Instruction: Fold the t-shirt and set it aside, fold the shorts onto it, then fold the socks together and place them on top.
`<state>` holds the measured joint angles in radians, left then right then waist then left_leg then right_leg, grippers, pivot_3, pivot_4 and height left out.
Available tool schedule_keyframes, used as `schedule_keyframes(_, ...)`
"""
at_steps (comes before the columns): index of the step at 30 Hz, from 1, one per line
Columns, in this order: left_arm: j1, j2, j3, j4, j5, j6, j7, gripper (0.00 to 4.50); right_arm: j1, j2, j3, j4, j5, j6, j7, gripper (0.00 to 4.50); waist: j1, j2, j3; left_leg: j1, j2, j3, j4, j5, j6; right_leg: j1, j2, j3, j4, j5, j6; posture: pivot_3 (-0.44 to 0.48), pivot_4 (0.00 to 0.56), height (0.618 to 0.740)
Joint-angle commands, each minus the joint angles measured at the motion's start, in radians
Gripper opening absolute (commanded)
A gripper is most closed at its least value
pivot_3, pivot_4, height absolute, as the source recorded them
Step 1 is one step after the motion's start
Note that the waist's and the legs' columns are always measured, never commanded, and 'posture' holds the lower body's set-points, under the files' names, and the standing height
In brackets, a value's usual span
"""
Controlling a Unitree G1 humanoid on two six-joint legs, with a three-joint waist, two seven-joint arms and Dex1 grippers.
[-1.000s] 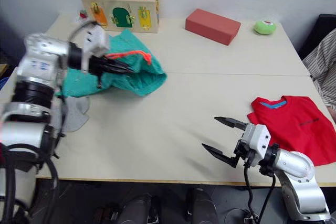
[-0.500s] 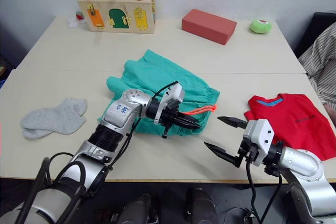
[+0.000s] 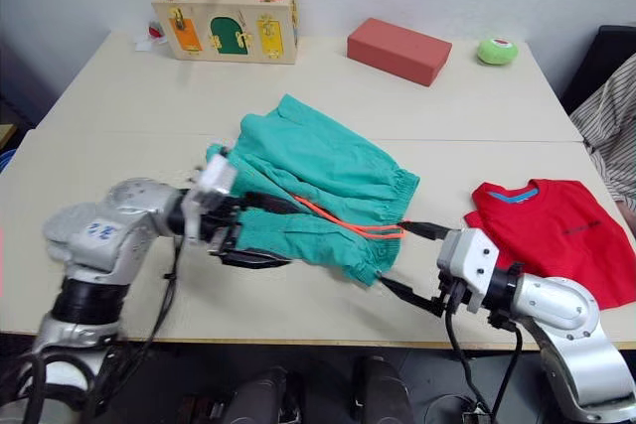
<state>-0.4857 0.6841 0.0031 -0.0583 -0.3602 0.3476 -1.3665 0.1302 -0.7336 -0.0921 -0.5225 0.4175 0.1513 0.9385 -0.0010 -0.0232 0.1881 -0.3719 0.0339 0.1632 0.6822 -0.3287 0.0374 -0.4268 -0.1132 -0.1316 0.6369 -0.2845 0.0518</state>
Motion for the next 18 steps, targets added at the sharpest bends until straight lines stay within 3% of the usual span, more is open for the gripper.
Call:
schedule_keyframes(1,0.090,0.092,0.043,0.166,0.120,-0.376,-0.038,4.46,0.002,0.011,0.077,-0.002,-0.078,-0.035,-0.009,4.50,-0.004,0.001,0.000,0.000,0.000,0.001,0.000,0.000,0.000,0.000,0.000,0.000,0.000,0.000,0.000,0.000,0.150,0.740)
schedule_keyframes(4,0.119,0.109,0.079,0.333,0.193,-0.567,0.080,4.46,-0.052,0.057,0.154,0.082,-0.202,-0.047,-0.086,4.50,0.000,0.000,0.000,0.000,0.000,0.000,0.000,-0.001,0.000,0.000,-0.001,0.000,0.000,0.000,0.000,0.000,0.150,0.740)
schedule_keyframes(8,0.109,0.101,0.063,0.439,0.252,-0.631,0.183,4.46,-0.099,0.103,0.223,0.168,-0.299,-0.063,-0.140,4.50,0.012,0.000,0.000,-0.001,-0.001,-0.002,0.000,-0.004,0.001,-0.001,-0.003,-0.001,0.000,0.000,0.000,0.000,0.150,0.740)
schedule_keyframes(10,0.099,0.099,0.042,0.470,0.273,-0.627,0.204,4.50,-0.121,0.131,0.247,0.194,-0.321,-0.050,-0.164,4.07,0.013,0.000,0.000,-0.002,-0.001,-0.002,0.000,-0.004,0.001,-0.001,-0.003,-0.002,-0.001,0.000,0.000,0.000,0.150,0.740)
schedule_keyframes(13,0.073,0.095,0.010,0.516,0.319,-0.620,0.250,3.91,-0.155,0.153,0.269,0.218,-0.343,-0.044,-0.174,3.16,0.012,0.001,-0.001,-0.001,-0.001,-0.001,0.000,-0.004,0.001,0.000,-0.002,-0.002,0.000,0.000,0.000,0.000,0.150,0.740)
schedule_keyframes(18,0.024,0.094,-0.057,0.554,0.339,-0.522,0.231,2.30,-0.193,0.142,0.272,0.251,-0.379,-0.089,-0.175,1.32,0.013,0.003,-0.002,0.001,-0.001,0.000,0.000,-0.003,0.001,0.001,-0.003,-0.001,0.003,0.000,0.000,0.000,0.150,0.740)
